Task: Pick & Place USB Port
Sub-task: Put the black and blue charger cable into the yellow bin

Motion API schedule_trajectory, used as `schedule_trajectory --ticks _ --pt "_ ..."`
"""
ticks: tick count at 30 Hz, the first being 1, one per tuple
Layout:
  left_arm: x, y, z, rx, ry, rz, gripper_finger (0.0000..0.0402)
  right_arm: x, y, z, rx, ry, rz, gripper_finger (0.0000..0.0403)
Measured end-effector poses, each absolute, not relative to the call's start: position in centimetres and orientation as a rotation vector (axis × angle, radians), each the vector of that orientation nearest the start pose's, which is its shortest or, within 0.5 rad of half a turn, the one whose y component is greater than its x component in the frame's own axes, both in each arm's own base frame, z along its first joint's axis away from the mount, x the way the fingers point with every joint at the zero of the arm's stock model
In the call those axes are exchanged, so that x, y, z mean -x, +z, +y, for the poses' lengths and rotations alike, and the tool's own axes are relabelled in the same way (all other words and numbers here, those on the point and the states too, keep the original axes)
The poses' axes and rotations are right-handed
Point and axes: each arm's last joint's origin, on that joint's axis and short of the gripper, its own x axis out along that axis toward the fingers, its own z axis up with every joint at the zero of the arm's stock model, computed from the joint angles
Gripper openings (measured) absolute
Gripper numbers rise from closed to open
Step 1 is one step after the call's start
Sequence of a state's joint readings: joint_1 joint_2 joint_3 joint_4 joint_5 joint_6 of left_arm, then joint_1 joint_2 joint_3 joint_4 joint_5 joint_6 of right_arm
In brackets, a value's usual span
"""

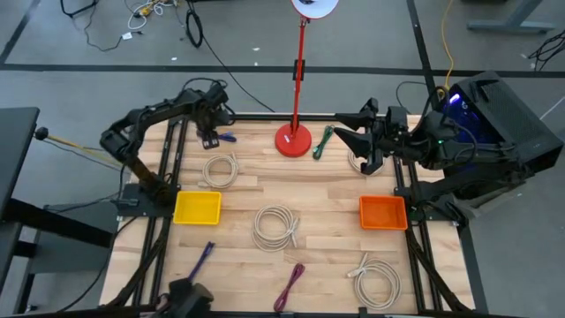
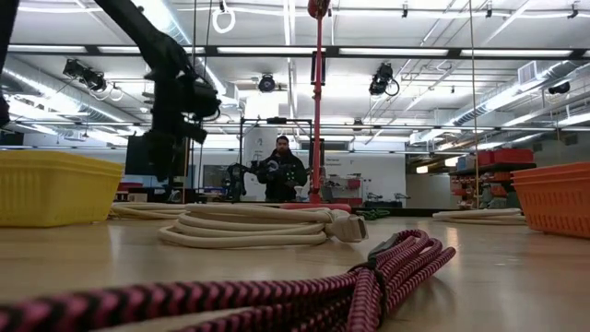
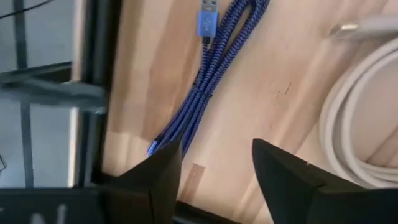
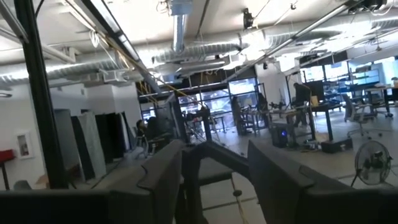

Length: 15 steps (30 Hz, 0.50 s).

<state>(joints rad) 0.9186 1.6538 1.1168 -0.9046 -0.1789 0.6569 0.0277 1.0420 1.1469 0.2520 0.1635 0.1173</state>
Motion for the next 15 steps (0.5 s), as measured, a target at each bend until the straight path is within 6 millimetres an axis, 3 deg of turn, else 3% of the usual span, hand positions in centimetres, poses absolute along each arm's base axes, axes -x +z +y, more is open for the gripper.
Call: schedule_trajectory --ticks 8,15 --pt "-19.1 15.7 24.1 -0.009 0.248 1.724 0.0215 -21.4 45.2 0.3 -0.169 -0.059 -0.377 0.0187" --pt "-20.0 15.3 24.7 -0.083 0.292 1.693 0.0207 -21.5 45.0 0.3 -0.184 -0.054 -0.361 0.0187"
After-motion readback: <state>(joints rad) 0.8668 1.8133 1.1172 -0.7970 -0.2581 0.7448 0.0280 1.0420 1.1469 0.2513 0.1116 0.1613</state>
